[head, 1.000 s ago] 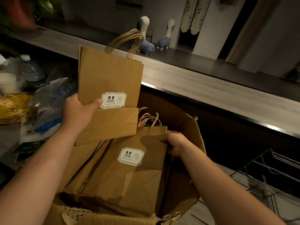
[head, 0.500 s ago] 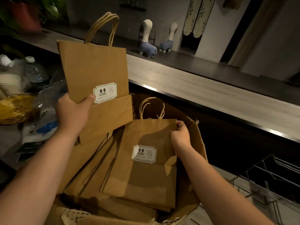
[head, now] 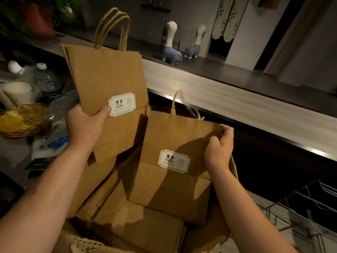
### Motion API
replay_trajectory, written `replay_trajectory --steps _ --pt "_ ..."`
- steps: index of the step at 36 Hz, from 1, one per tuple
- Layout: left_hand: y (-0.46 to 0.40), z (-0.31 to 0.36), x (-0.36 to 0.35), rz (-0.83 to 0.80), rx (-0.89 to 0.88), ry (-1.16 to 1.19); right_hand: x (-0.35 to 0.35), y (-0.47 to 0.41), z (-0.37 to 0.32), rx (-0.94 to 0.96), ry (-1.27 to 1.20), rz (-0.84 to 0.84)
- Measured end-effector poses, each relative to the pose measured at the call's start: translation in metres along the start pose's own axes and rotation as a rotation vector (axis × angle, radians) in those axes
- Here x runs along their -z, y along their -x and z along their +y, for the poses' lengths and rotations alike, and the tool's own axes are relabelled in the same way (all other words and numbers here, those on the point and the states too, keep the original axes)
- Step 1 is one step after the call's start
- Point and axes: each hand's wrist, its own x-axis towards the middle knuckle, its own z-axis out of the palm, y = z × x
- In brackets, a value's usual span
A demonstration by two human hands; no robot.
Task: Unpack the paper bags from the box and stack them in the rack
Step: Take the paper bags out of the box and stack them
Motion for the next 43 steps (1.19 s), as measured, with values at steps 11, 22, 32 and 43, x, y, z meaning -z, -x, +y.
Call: replay_trajectory --steps 11,22,32,43 --pt "0.014 -0.001 -0.02 -0.359 0.245 0.246 -0.001 0.0 -0.016 0.107 -0.53 -0.166" --pt "0.038 -0.011 -0.035 -0.622 0.263 0.241 -0.005 -0.003 -0.021 0.177 -0.592 -0.093" --pt "0.046 -0.004 -0.035 -0.693 0.278 0.29 -0.004 -0.012 -0.01 -0.061 -0.484 0.022" --pt "0.053 -0.001 -0.031 -0.727 0.255 0.321 -0.005 -0.016 -0.008 -0.228 -0.412 0.097"
